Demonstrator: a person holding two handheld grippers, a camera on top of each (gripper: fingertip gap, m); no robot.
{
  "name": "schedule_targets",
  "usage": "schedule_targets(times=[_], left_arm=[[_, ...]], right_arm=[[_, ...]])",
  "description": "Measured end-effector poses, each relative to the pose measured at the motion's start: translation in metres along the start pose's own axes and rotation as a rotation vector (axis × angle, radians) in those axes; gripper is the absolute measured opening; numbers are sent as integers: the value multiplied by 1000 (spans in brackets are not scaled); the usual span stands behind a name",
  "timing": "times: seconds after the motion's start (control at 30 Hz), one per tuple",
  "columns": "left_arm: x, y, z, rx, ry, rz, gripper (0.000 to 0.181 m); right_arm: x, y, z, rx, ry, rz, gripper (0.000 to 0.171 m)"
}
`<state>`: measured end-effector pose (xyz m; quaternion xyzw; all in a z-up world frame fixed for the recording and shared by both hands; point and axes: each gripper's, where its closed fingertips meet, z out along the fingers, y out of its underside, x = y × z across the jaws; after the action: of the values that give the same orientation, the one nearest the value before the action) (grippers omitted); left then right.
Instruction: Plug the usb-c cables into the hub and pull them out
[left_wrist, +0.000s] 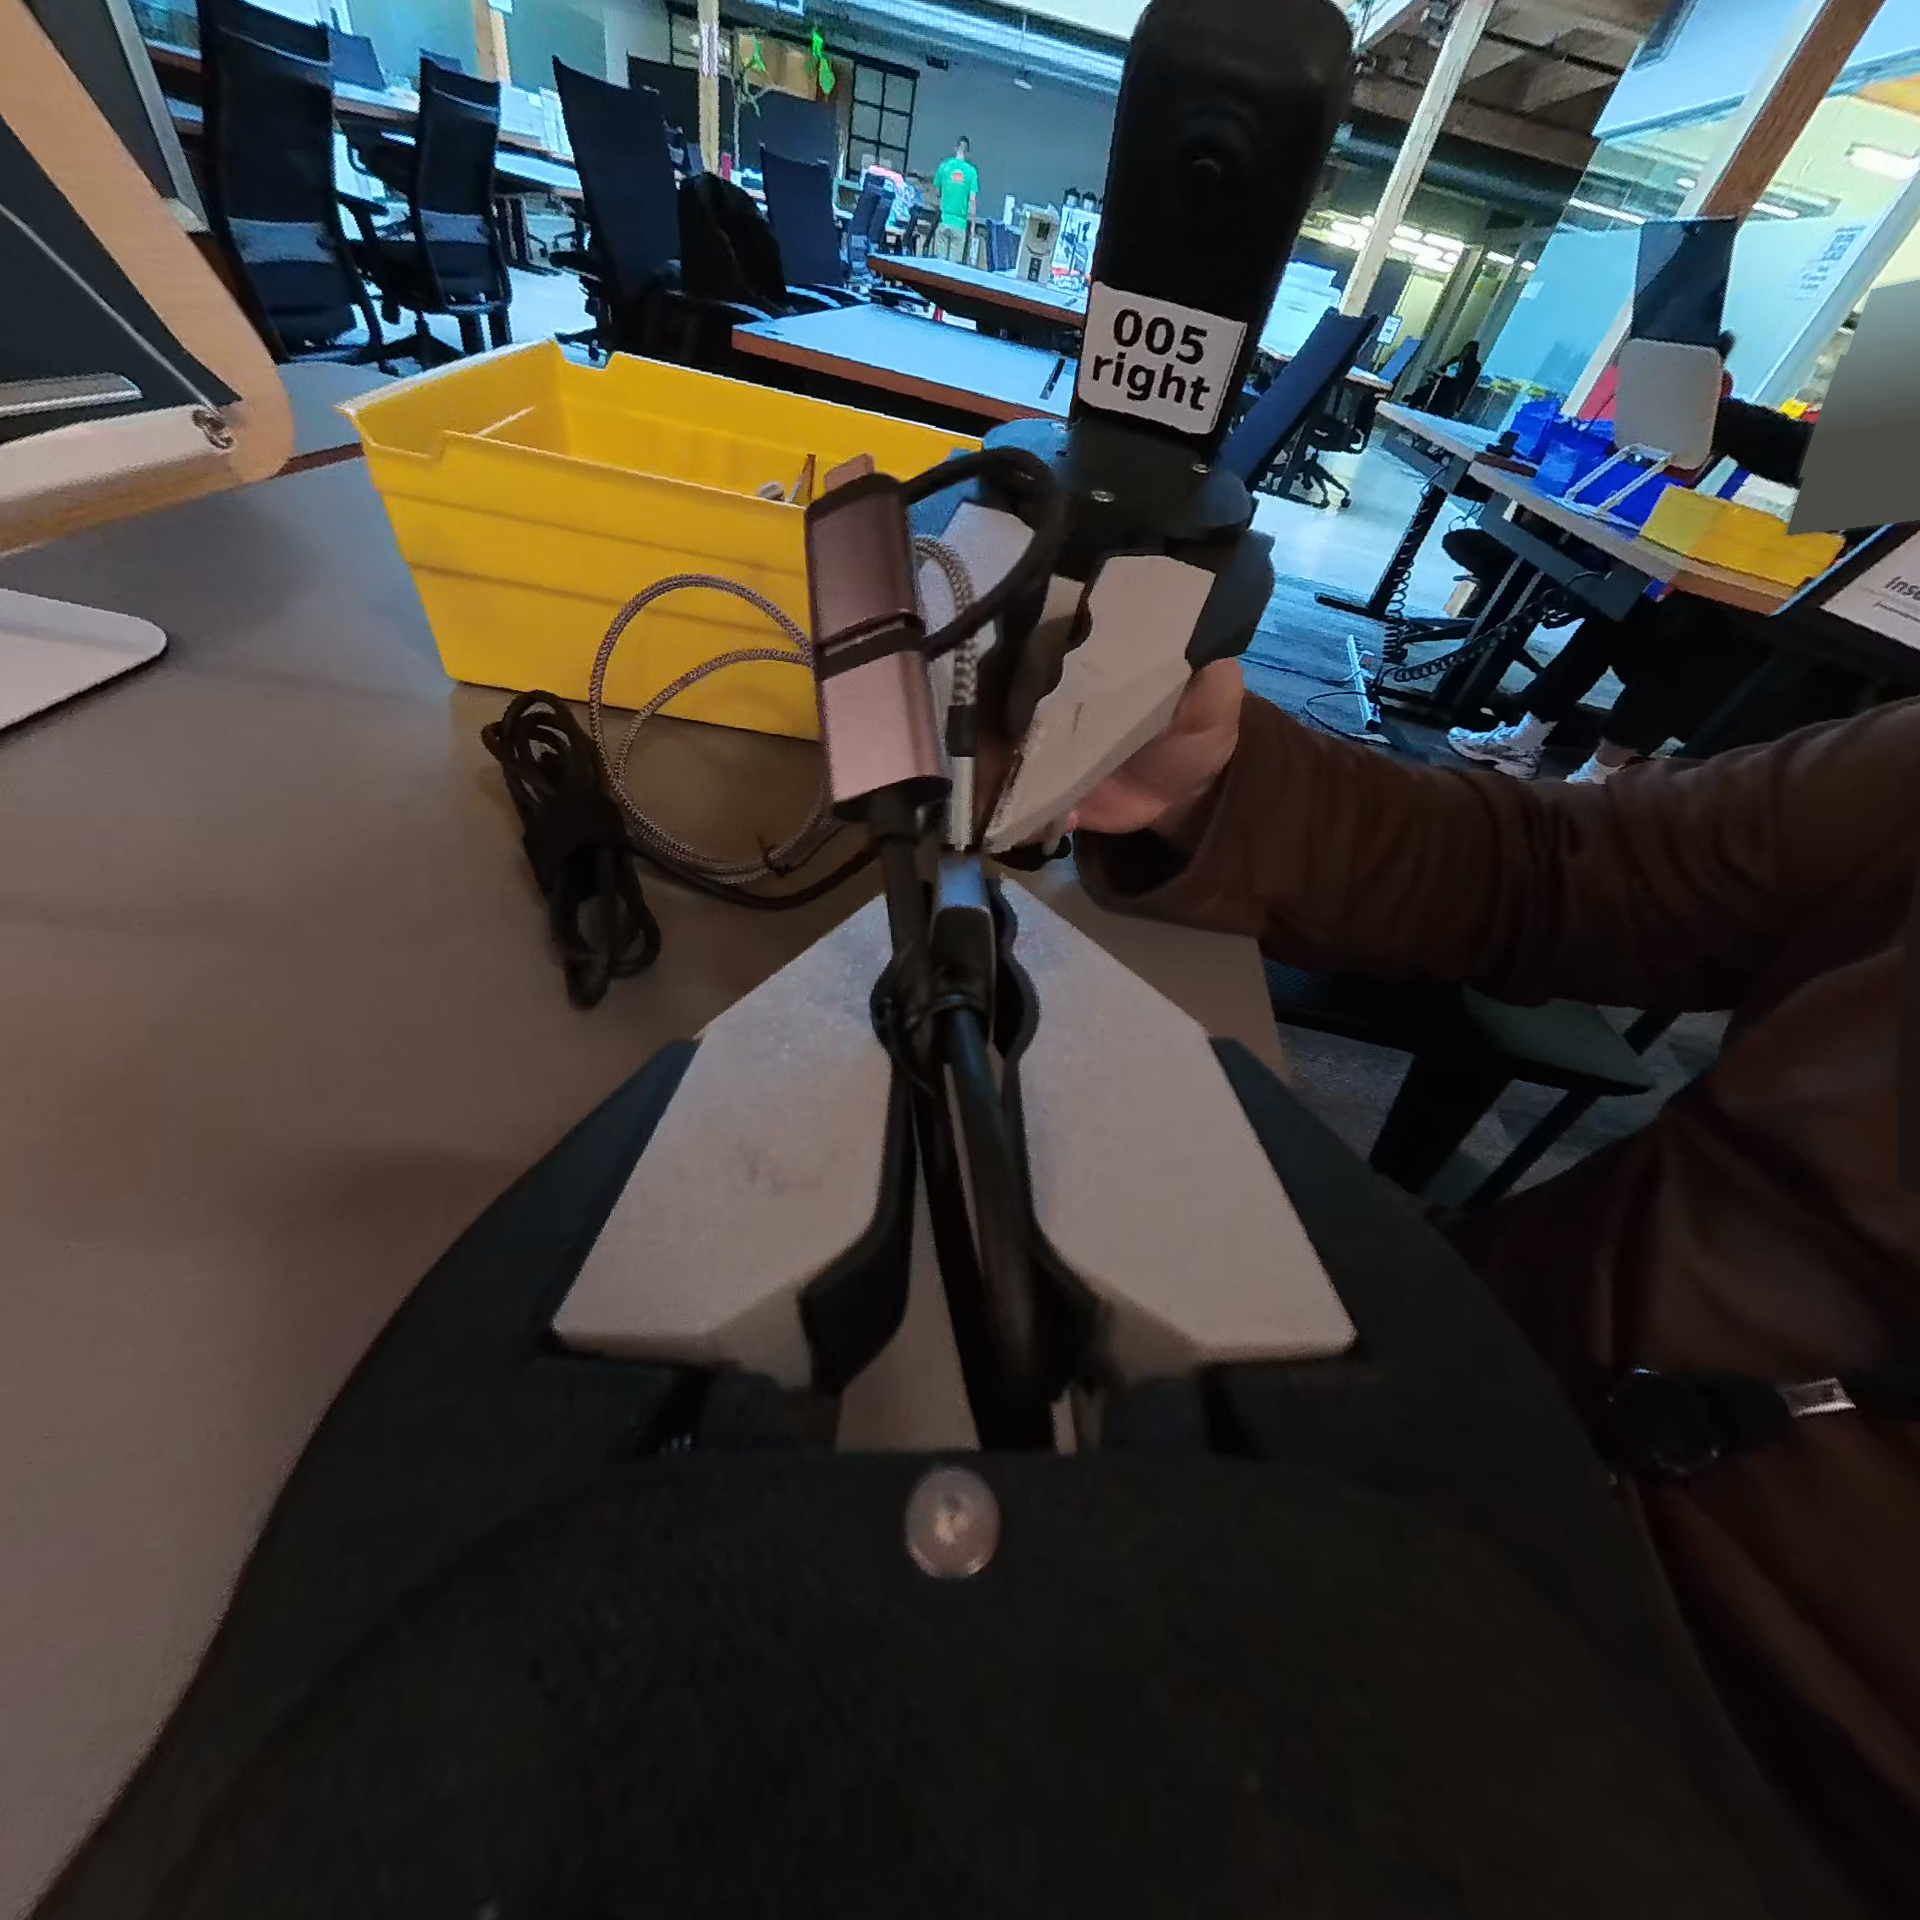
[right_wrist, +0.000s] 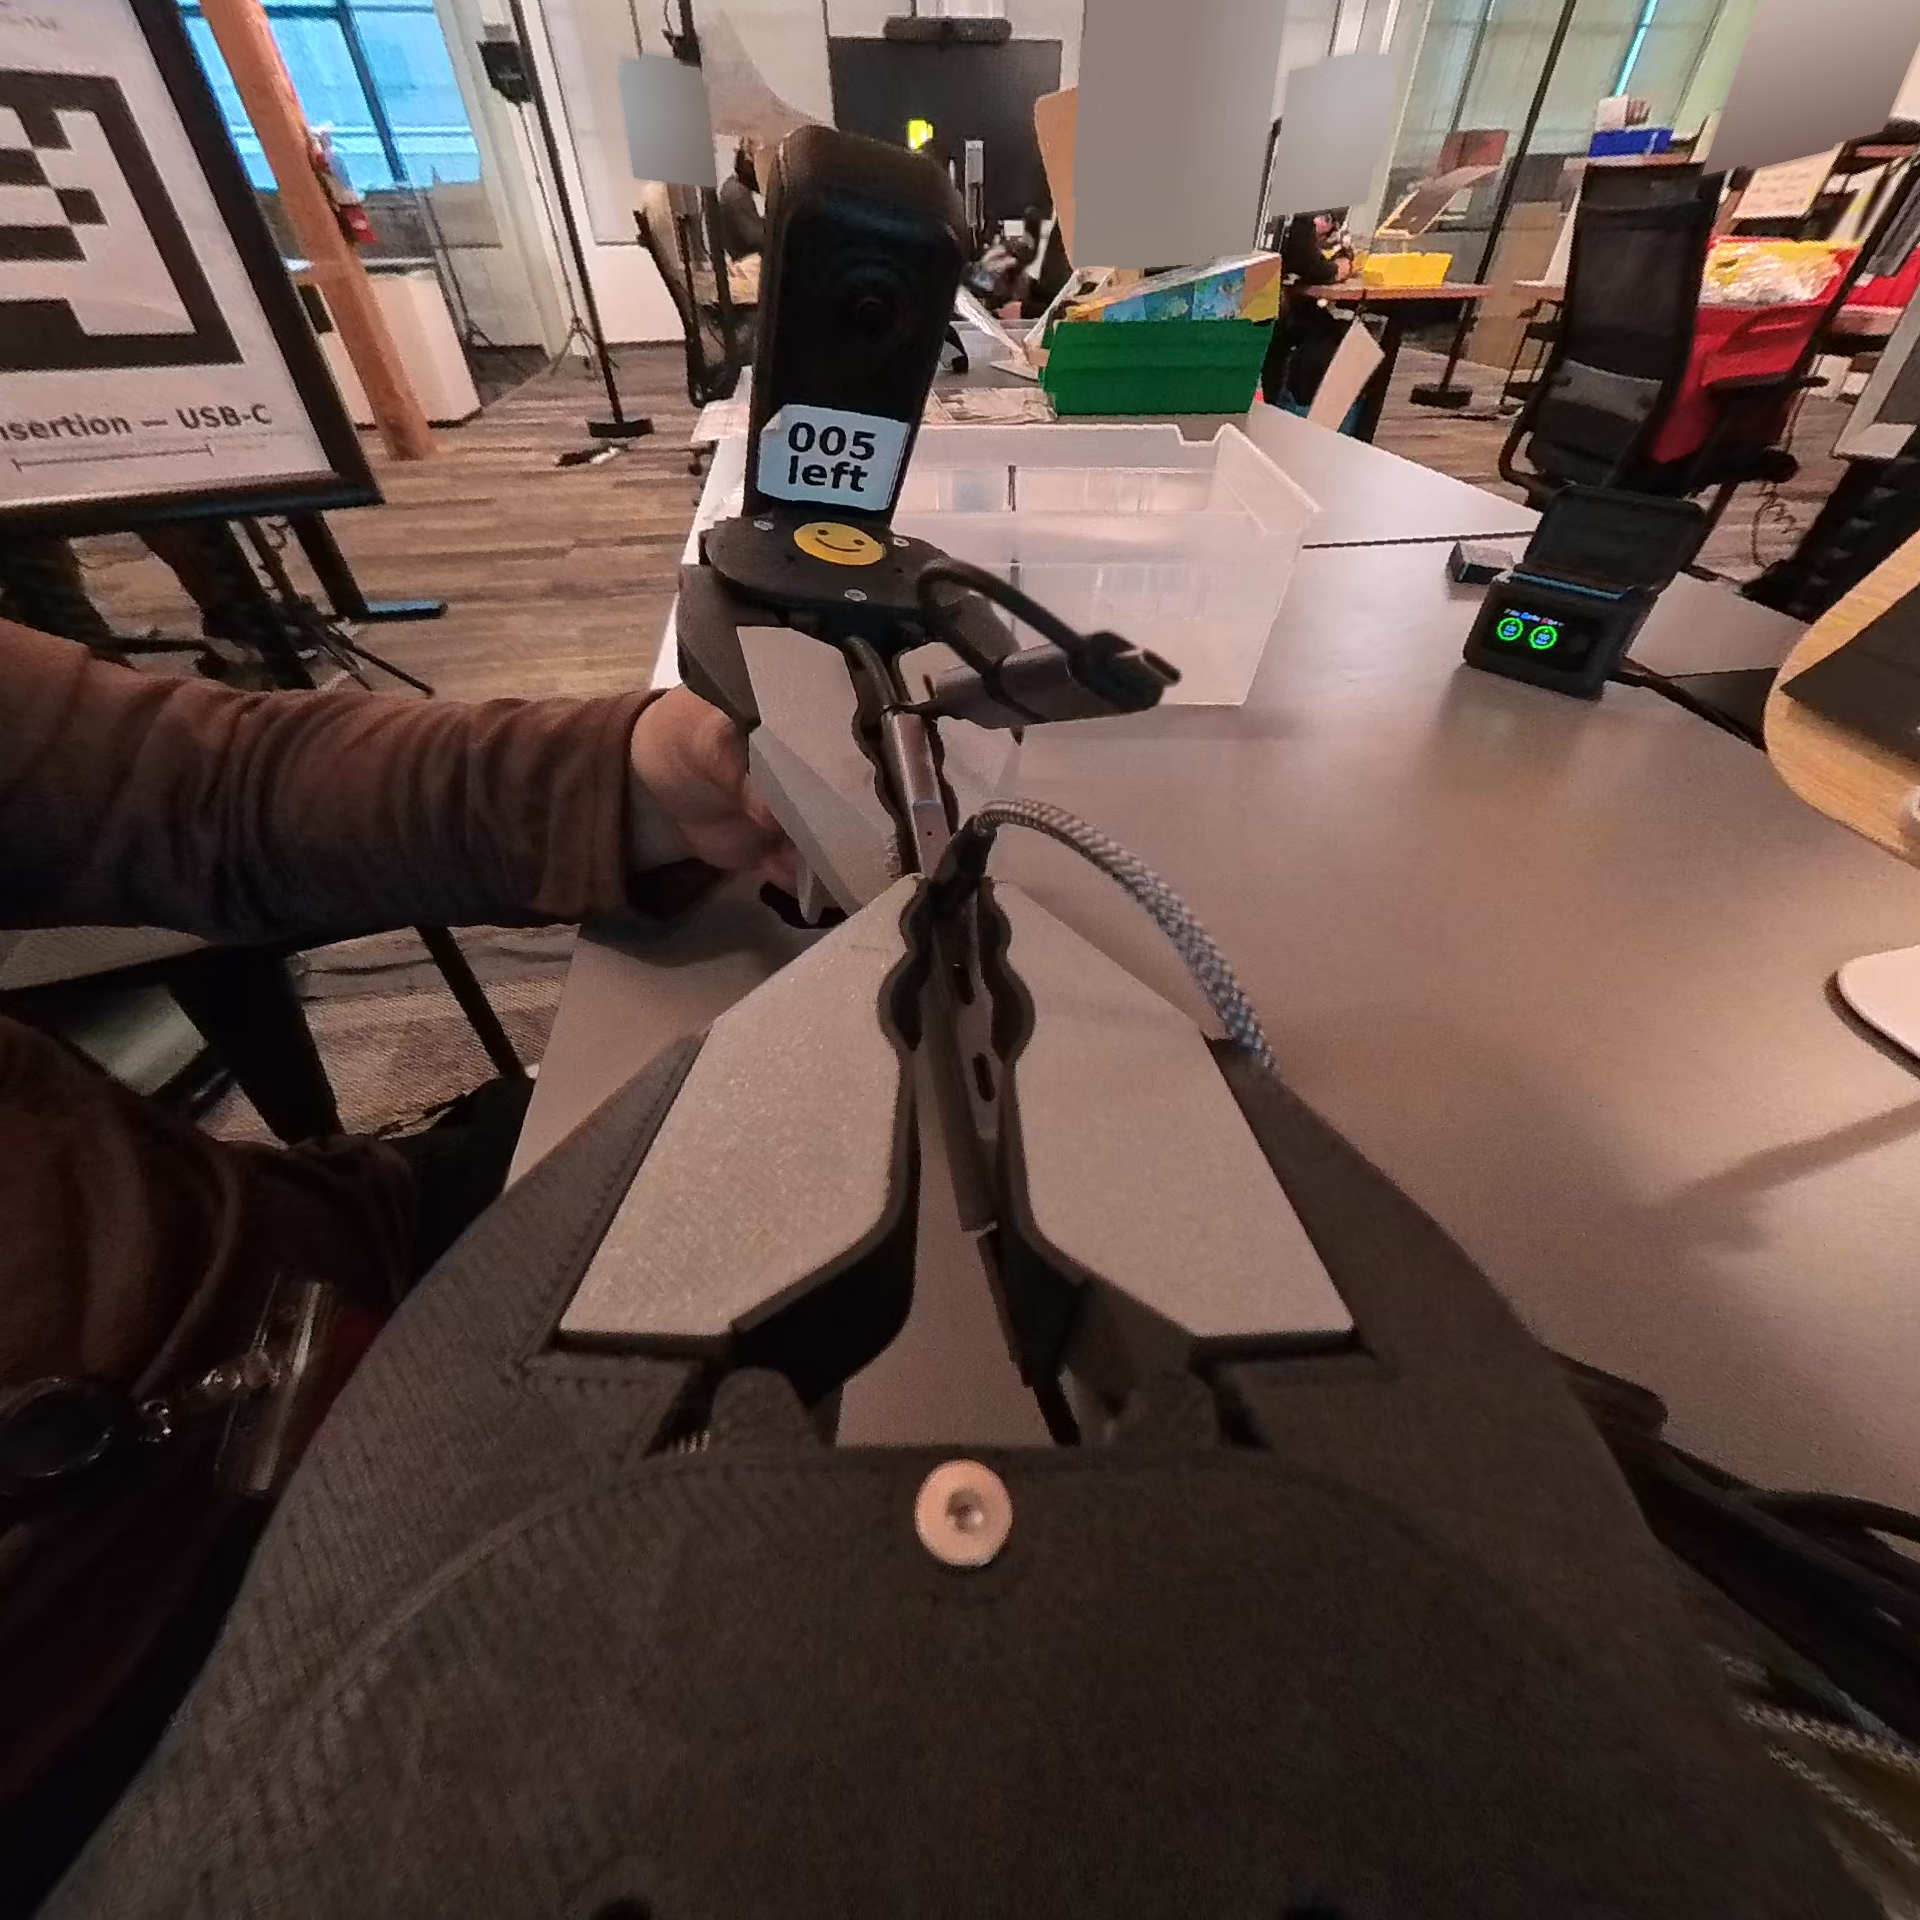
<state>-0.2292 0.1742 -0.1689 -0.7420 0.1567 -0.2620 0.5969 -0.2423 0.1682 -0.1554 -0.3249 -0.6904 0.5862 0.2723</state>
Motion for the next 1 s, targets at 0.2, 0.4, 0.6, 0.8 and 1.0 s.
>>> schedule_targets(times=[0.2,0.4,0.6,0.8,1.0], left_arm=[[4,-2,1,27,20,-3,7],[2,-5,2,75,28,-101,8],[3,-21,-5,191,64,-164,8],[12,-6,2,138,48,-152,8],[12,-13,7,142,-30,-5,7]], right_arm=[[-4,-1,0,24,-54,57,4],[-1,-5,-1,42,-45,118,3],[3,-21,0,193,-53,250,2],[42,-70,-57,516,4,331,1],[6,-69,-28,276,10,197,2]])
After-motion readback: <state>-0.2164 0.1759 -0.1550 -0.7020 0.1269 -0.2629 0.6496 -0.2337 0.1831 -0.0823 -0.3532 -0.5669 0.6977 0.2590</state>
